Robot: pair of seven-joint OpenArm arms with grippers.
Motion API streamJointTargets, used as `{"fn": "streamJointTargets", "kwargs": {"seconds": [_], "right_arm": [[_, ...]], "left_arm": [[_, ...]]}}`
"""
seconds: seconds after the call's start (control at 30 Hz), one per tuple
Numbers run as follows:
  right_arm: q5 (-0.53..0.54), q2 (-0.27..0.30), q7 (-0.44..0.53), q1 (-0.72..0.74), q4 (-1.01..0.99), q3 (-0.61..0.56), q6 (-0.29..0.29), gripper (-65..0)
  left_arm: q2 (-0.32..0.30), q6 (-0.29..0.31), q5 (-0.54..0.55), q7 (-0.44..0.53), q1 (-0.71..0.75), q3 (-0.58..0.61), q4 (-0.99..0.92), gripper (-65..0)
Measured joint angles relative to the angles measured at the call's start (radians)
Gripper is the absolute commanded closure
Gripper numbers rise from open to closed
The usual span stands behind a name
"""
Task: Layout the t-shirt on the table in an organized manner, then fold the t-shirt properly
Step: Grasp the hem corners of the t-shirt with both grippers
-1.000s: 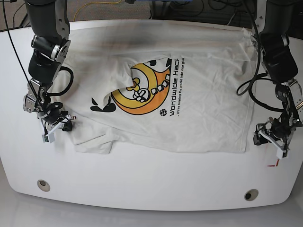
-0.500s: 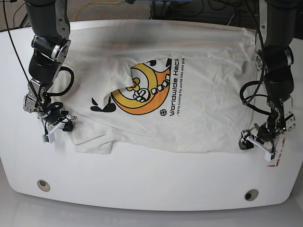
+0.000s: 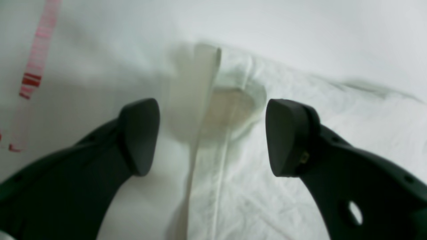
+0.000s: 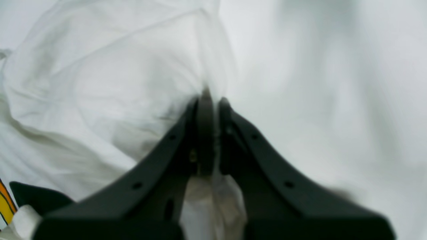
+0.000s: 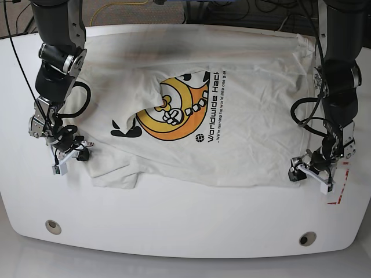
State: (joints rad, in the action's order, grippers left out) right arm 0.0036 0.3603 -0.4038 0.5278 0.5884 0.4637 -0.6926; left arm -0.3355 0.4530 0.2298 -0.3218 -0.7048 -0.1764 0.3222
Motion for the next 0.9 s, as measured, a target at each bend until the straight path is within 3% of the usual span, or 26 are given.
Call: {"fn": "streamJointTargets", "kwargs": {"seconds": [0.33, 0.47, 0.7, 0.9], "right_arm": [[0.0, 0.0, 0.0, 0.0, 0.0, 0.0, 0.0, 0.0], [0.0, 0.0, 0.0, 0.0, 0.0, 0.0, 0.0, 0.0], [0.0, 0.0, 0.0, 0.0, 0.0, 0.0, 0.0, 0.0], [0.0, 0.0, 0.0, 0.0, 0.0, 0.0, 0.0, 0.0]], "left_arm": [[0.06, 0.003, 0.003, 0.003, -0.008, 0.001, 0.002, -44.9], [0.076, 0.011, 0.003, 0.002, -0.009, 0.002, 0.002, -35.8], [0.071, 0.006, 0.006, 0.002, -0.001, 0.003, 0.002, -13.6], [0.068, 0.0, 0.006, 0.001, 0.004, 0.003, 0.001, -4.0]]}}
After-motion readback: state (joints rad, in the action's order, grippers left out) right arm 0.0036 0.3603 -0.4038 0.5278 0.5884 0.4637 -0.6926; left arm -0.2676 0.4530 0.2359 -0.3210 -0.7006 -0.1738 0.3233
